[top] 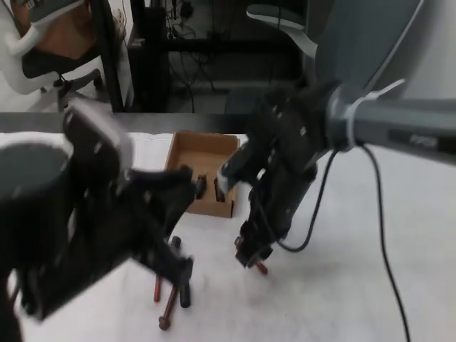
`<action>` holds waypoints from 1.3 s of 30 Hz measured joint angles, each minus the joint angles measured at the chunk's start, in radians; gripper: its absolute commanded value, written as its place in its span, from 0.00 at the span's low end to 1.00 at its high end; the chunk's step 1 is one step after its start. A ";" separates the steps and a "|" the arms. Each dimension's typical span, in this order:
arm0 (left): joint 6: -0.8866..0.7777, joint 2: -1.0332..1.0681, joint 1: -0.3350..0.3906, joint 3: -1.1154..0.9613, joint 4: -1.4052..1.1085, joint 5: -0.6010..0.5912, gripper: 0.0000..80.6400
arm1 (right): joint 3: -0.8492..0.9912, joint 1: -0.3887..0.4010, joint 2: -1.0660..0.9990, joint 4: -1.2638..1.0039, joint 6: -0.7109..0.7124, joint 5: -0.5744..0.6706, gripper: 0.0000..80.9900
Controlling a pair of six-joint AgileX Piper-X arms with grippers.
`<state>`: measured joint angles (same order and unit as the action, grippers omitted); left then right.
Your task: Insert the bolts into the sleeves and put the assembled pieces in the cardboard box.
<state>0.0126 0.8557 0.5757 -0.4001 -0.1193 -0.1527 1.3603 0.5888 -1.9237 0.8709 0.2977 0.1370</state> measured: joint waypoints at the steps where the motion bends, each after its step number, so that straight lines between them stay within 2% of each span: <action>1: -0.018 -0.024 0.001 0.015 -0.003 0.000 0.02 | 0.000 0.000 -0.015 -0.004 0.001 -0.002 0.56; 8: -0.093 -0.129 0.002 0.059 -0.016 0.000 0.02 | 0.012 0.004 -0.073 -0.031 0.001 -0.008 0.56; 20: -0.101 -0.134 0.002 0.058 -0.016 0.000 0.02 | 0.030 0.015 -0.110 -0.121 0.008 -0.043 0.56; 21: -0.101 -0.134 0.002 0.058 -0.016 0.000 0.02 | 0.035 0.015 -0.112 -0.121 0.009 -0.046 0.50; 22: -0.101 -0.134 0.002 0.058 -0.016 -0.002 0.02 | 0.037 0.015 -0.114 -0.121 0.009 -0.048 0.38; 23: -0.101 -0.134 0.002 0.058 -0.016 -0.002 0.02 | 0.039 0.015 -0.119 -0.121 0.009 -0.052 0.23; 24: -0.101 -0.134 0.002 0.058 -0.016 -0.002 0.02 | 0.042 0.015 -0.121 -0.121 0.009 -0.058 0.02; 33: -0.104 -0.136 0.002 0.079 0.040 -0.002 0.02 | 0.037 0.019 -0.089 -0.124 0.008 -0.063 0.01; 39: -0.210 -0.136 0.002 0.185 -0.056 0.001 0.02 | 0.019 0.026 0.125 -0.197 -0.046 -0.035 0.01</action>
<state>-0.1979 0.7193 0.5774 -0.2153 -0.1748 -0.1518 1.3790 0.6150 -1.7989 0.6735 0.2514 0.1019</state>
